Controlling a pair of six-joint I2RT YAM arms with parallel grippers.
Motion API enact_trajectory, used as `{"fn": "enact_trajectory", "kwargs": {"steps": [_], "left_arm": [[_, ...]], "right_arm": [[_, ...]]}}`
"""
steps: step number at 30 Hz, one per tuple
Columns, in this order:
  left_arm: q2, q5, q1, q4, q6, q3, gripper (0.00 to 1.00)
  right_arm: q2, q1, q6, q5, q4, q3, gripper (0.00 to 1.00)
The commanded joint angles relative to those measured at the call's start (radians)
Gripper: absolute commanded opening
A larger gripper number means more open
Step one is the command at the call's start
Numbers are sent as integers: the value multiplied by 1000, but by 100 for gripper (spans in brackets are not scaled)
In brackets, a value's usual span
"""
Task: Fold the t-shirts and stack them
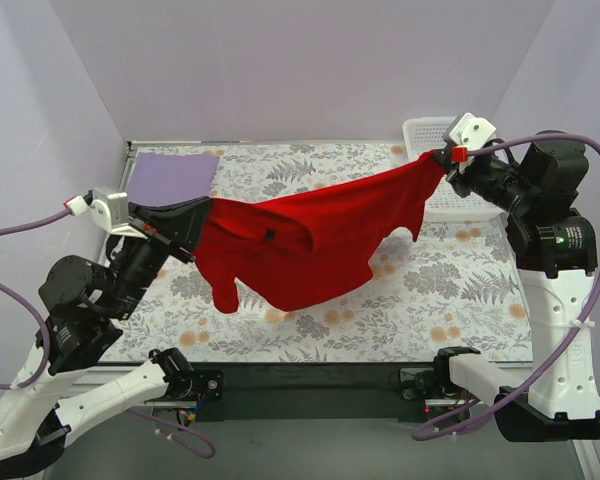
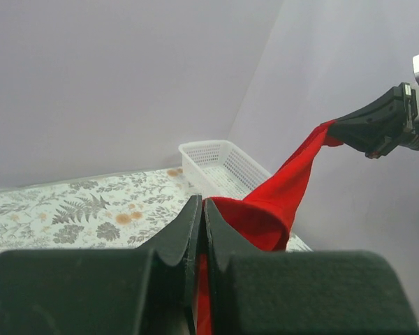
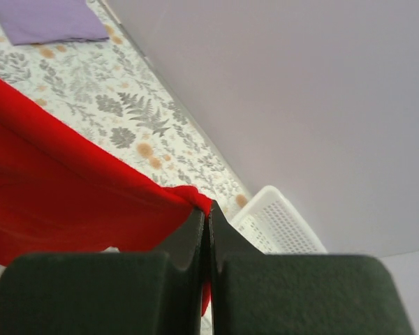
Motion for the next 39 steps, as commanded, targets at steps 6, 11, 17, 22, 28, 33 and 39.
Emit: {"fn": "enact_trajectory", "kwargs": {"steps": [6, 11, 17, 22, 28, 33, 39], "left_arm": [[46, -64, 1, 41, -41, -72, 0], [101, -251, 1, 337, 61, -186, 0], [415, -247, 23, 539, 215, 95, 0], [591, -146, 64, 571, 269, 352, 0], [566, -47, 70, 513, 206, 383, 0], [287, -18, 70, 317, -33, 81, 0], [23, 58, 72, -74, -451, -342, 0]], "right_arm": [[-3, -7, 79, -121, 34, -32, 1], [115, -7, 170, -77, 84, 69, 1], [360, -6, 251, -14, 112, 420, 1], [351, -20, 267, 98, 204, 525, 1], [210, -58, 299, 101, 225, 450, 1], [30, -58, 255, -33, 90, 226, 1], [-182, -44, 31, -380, -184, -312, 1]]}}
